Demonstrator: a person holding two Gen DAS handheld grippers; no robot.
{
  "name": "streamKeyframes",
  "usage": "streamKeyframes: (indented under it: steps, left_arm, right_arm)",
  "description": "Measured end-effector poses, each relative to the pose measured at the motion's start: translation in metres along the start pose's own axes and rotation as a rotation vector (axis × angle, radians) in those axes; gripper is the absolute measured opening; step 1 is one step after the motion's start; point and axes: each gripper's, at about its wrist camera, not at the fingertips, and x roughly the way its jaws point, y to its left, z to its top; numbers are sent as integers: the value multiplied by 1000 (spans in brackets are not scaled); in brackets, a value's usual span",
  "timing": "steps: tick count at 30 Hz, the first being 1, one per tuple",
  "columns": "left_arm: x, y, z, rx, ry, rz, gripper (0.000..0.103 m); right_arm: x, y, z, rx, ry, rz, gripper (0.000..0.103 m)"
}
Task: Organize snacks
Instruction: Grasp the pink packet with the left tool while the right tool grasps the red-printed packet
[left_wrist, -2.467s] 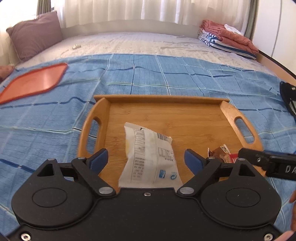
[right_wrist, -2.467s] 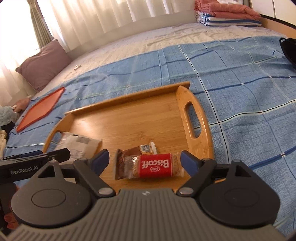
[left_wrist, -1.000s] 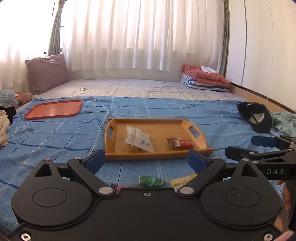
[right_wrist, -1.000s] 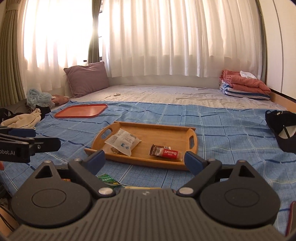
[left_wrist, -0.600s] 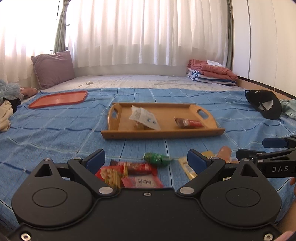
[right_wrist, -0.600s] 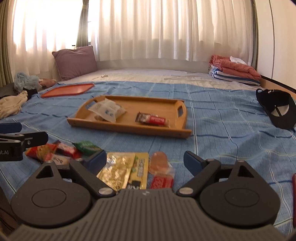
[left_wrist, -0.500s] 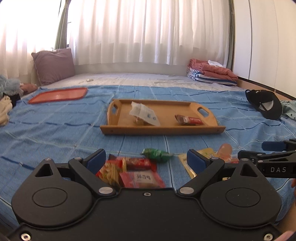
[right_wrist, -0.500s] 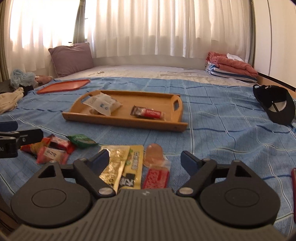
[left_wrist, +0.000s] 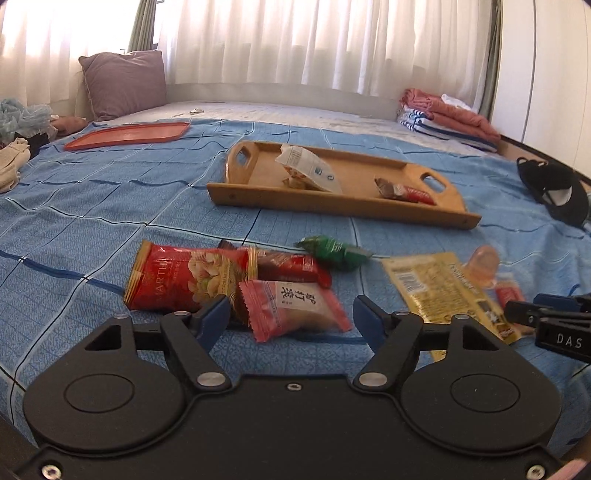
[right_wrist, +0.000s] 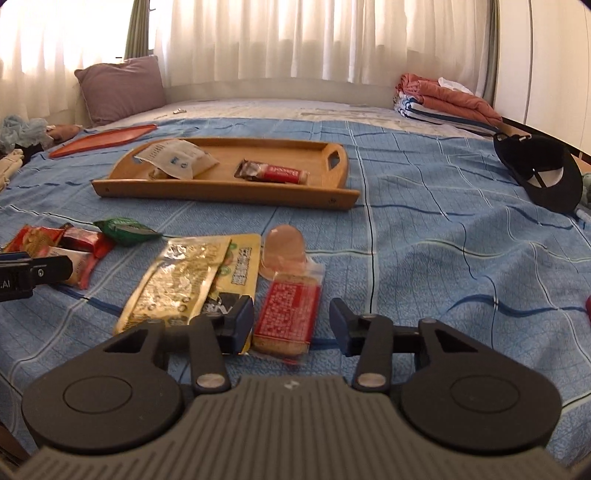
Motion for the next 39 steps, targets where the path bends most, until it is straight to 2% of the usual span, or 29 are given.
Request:
streamKeyframes:
  steps: [8, 13, 16, 17, 19, 20, 21, 22, 24, 28, 39]
  left_arm:
    - [14, -9, -5, 21, 24, 12, 75]
    - [21, -15, -6, 40, 16, 19, 79]
    - [25, -18, -5, 41, 16, 20, 79]
    - [25, -18, -5, 39, 15, 19, 77]
    - [23, -18, -4, 33, 11, 17, 61]
    - [22, -17, -3, 31, 9, 18, 60]
    - [20, -17, -3, 25, 6, 13, 56]
    - [18, -15, -2, 15, 3, 10, 48]
    - [14, -12, -1, 5, -1, 1, 45]
    - [8, -9, 3, 6, -8, -4, 34]
    - [-11, -10, 14, 27, -38, -29, 30]
  right_arm:
    - [10, 1, -2, 8, 7, -2, 49]
    - [16, 1, -2, 3, 4, -17, 61]
    - [21, -1, -1, 13, 12, -26, 63]
    - [23, -2, -2, 12, 11, -28, 63]
    - [24, 0, -3, -2, 5, -35, 64]
    - [23, 0, -4, -6, 1, -37, 64]
    - [23, 1, -4, -7, -2, -37, 58]
    - [21, 1, -4, -1, -4, -33, 52]
    - [16, 1, -5, 4, -13, -25, 40]
    - [7, 4, -6, -3, -15, -3, 39]
    - [-9, 1, 9, 33, -35, 35, 39]
